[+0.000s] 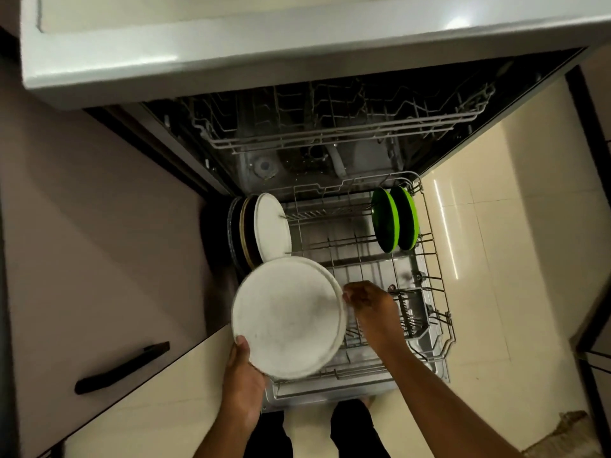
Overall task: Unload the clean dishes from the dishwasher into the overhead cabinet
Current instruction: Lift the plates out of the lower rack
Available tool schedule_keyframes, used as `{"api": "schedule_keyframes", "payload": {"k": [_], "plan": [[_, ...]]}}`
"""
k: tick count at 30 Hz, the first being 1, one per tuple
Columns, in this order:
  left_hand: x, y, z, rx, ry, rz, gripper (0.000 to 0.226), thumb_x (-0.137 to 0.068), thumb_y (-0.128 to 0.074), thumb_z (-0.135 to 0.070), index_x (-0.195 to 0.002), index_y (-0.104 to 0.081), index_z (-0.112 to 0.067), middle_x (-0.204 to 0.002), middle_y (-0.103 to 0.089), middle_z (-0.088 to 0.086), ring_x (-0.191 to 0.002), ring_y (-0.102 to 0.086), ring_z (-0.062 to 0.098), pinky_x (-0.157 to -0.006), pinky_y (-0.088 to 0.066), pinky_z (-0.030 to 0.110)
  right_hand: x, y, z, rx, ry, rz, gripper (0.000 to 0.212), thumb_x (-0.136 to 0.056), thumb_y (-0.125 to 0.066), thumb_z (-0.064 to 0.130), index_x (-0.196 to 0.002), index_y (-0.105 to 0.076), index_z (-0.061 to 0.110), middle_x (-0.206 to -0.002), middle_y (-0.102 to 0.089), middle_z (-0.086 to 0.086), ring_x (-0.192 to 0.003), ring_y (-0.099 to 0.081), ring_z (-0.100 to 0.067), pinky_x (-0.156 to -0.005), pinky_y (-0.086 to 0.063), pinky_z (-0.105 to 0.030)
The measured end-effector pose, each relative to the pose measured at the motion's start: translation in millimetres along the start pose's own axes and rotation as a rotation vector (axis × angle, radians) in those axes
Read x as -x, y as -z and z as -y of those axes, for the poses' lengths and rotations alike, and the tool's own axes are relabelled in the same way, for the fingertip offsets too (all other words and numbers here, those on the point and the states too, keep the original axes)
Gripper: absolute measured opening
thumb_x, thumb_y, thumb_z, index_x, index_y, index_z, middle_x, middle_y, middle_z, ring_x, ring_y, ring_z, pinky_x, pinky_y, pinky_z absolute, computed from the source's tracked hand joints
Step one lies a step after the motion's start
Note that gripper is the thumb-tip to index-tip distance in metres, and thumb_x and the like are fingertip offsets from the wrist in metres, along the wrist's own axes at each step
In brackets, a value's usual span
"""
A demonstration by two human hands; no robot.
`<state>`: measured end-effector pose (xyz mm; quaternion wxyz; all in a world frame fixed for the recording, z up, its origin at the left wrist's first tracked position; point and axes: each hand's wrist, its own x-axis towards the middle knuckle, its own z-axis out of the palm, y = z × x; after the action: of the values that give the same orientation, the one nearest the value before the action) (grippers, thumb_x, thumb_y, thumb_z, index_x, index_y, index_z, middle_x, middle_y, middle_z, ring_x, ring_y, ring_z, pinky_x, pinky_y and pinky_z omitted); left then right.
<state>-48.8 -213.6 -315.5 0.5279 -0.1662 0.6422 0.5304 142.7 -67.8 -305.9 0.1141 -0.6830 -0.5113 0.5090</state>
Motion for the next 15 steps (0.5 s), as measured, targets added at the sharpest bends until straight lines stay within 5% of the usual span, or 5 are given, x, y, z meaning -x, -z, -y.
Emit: {"api": "schedule_keyframes", "payload": {"k": [4,7,11,15], "plan": [[11,31,4,0.036,0.069,0.025,0.043,-0.1,-0.039,-0.038,-0.141,-0.047,-0.024,-0.137,-0.058,0.008,-0.125,-0.055,0.032,-0.108,-0.039,0.055,-1,-27,24,0.06,0.097,-0.048,0.01,-0.091,-0.066,0.017,-0.087,-0.071,0.024,-0.077,-0.072,0.011,-0.072,-0.067,-0.003,-0.066,-0.054,-0.023],[15,41,3,0.052,0.092,0.036,0.042,-0.097,-0.042,-0.039,-0.137,-0.049,-0.026,-0.135,-0.06,0.01,-0.121,-0.058,0.035,-0.084,-0.058,0.047,-18,-56,48,0.16,0.232,-0.002,0.005,-0.088,-0.071,0.027,-0.085,-0.07,0.023,-0.079,-0.072,0.008,-0.073,-0.067,-0.008,-0.066,-0.055,-0.027],[9,53,2,0.087,0.149,0.013,0.046,-0.098,-0.043,-0.039,-0.14,-0.045,-0.02,-0.133,-0.058,0.015,-0.111,-0.061,0.035,-0.064,-0.06,0.04,-53,-108,78,0.296,0.277,0.05,0.023,-0.082,-0.077,0.037,-0.092,-0.07,0.017,-0.09,-0.074,0.001,-0.081,-0.068,-0.014,-0.067,-0.047,-0.023],[0,68,5,0.062,0.175,0.049,0.076,-0.066,-0.075,-0.061,-0.129,-0.053,-0.026,-0.119,-0.069,0.006,-0.106,-0.064,0.032,-0.063,-0.06,0.04,-73,-150,80,0.325,0.18,0.031,0.037,-0.077,-0.079,0.041,-0.098,-0.069,0.012,-0.094,-0.073,-0.006,-0.085,-0.069,-0.022,-0.072,-0.052,-0.028]]}}
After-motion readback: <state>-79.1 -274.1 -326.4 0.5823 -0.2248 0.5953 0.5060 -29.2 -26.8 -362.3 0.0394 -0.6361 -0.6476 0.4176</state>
